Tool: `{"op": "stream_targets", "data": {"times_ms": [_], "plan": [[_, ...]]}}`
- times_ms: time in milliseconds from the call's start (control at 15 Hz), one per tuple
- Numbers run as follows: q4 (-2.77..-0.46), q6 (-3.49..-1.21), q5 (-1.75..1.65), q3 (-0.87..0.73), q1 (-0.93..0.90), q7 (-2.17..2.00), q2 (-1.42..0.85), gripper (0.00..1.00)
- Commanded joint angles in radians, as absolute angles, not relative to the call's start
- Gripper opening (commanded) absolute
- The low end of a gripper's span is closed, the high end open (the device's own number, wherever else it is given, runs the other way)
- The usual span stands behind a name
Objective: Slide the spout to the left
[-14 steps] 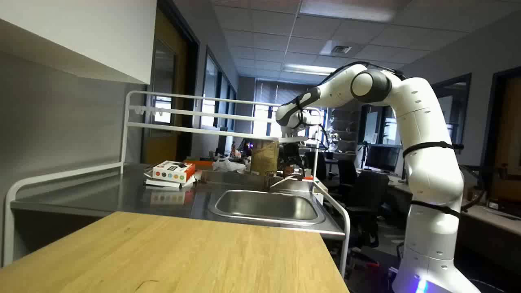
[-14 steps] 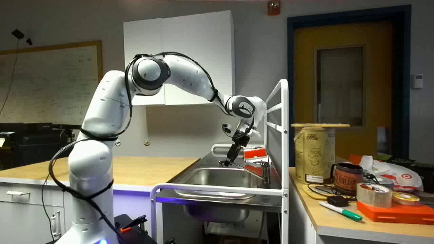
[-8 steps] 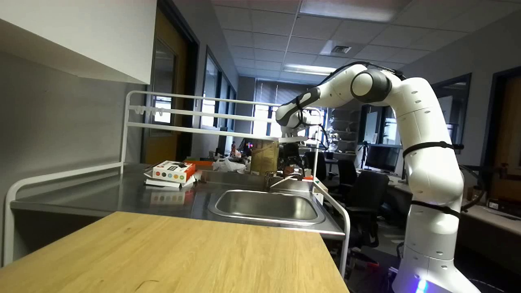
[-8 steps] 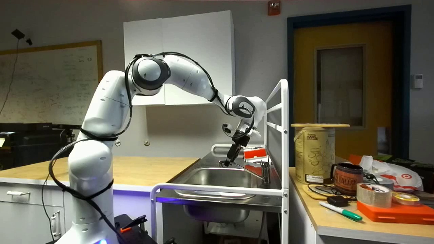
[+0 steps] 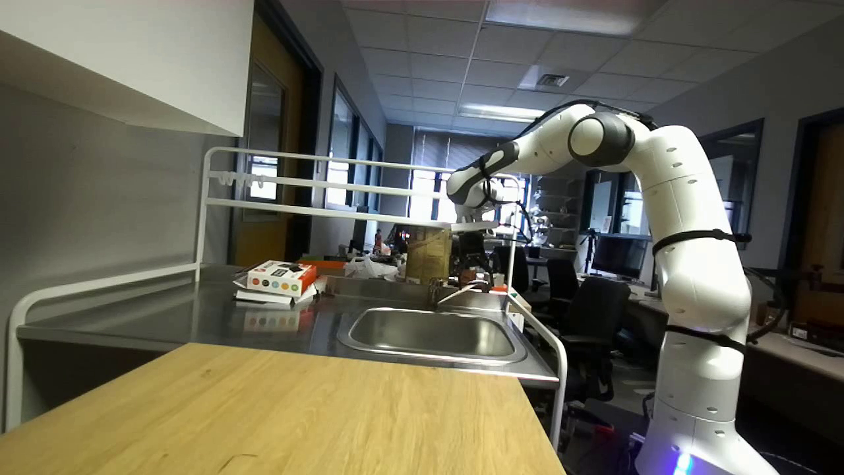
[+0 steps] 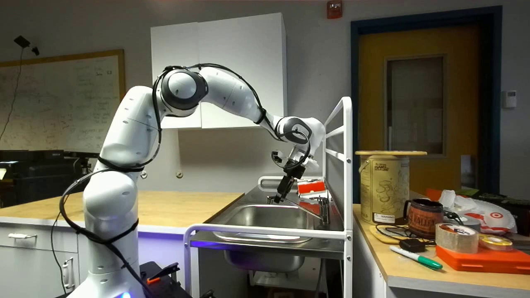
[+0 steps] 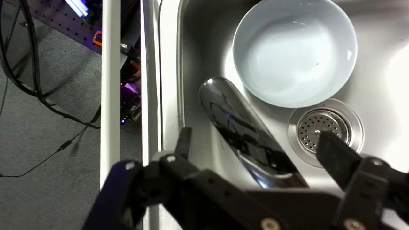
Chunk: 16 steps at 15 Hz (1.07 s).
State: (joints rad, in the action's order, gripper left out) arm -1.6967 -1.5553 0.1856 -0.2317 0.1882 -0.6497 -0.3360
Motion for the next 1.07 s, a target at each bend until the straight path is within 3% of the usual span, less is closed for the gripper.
{"op": "stream_targets", "data": {"times_ms": [0,667,733,800,1000], "plan": [[-1.694,-1.553,0.186,-0.232,0.188,-0.649,-0.337,1.0],[-1.662,-1.557,0.178,-0.239,0.188,-0.689,-0.382,1.0],[-1.661,-1.561,0.175,-0.238,0.186,-0.69,-0.386,0.75],[-1.662,-1.567,0.178,-0.238,0.184,-0.696,-0.387,0.75],[-1.662,-1.577,0.177,-0.236,0.179,-0.703,-0.387,0.53]]}}
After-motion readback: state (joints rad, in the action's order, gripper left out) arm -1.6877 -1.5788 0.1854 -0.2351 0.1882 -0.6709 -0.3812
